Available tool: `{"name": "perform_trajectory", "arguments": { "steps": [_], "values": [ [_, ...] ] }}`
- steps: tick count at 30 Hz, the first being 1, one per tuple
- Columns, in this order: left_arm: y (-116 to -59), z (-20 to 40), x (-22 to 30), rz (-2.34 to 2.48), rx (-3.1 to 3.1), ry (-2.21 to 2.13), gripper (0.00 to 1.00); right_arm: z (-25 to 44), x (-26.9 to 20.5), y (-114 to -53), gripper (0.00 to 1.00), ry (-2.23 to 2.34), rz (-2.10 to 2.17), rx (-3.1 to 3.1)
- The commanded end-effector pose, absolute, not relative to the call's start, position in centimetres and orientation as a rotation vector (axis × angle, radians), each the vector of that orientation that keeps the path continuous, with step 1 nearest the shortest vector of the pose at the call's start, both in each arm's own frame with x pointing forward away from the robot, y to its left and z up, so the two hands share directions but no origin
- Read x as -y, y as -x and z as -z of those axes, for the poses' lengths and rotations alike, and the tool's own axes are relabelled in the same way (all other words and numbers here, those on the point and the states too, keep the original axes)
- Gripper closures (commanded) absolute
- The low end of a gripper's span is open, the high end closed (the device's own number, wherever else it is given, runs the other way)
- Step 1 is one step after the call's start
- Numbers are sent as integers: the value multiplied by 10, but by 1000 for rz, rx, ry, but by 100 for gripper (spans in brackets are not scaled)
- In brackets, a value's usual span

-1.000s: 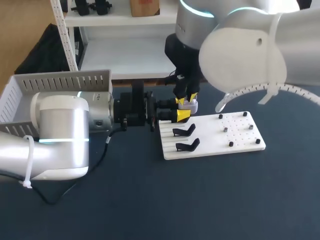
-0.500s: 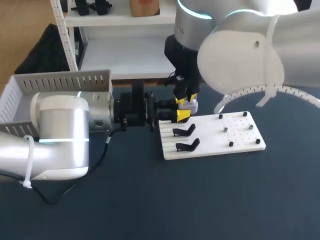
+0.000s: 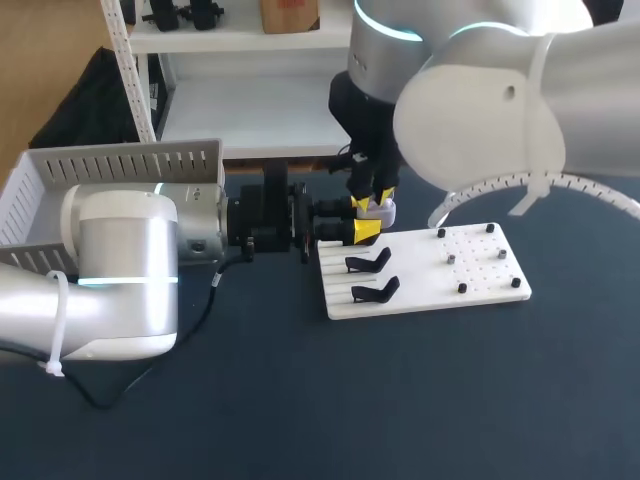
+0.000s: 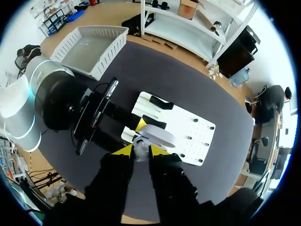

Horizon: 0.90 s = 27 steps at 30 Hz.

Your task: Pick up each earbud case from the left stands, insert the matching earbuds, close the lid, and place the case in the box.

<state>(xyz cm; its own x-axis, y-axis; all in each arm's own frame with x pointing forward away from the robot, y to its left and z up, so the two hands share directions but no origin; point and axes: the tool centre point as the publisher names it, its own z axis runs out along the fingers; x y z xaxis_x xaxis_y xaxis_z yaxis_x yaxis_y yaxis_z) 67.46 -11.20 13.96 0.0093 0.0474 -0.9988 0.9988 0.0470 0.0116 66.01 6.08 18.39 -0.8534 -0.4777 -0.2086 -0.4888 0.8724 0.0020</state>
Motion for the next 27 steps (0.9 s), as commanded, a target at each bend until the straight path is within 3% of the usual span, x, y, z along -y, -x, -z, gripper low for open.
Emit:
{"name": "perform_trajectory", "arguments": {
  "steps": [1,16,19,27],
  "values": [
    [-674,-139,112,1141,-1257,-1210,100,-182,-62,-661,100,742,-77,-2845],
    [-674,-139,112,1141,-1257,-1210,100,-177,-64,-662,100,748,-72,-2860],
    [-674,-139,112,1141,-1257,-1210,100,-176,-64,-662,80,747,-73,-2864],
    [-674,-139,112,1141,-1257,-1210,100,-178,-65,-662,64,749,-73,-2863]
  ]
}}
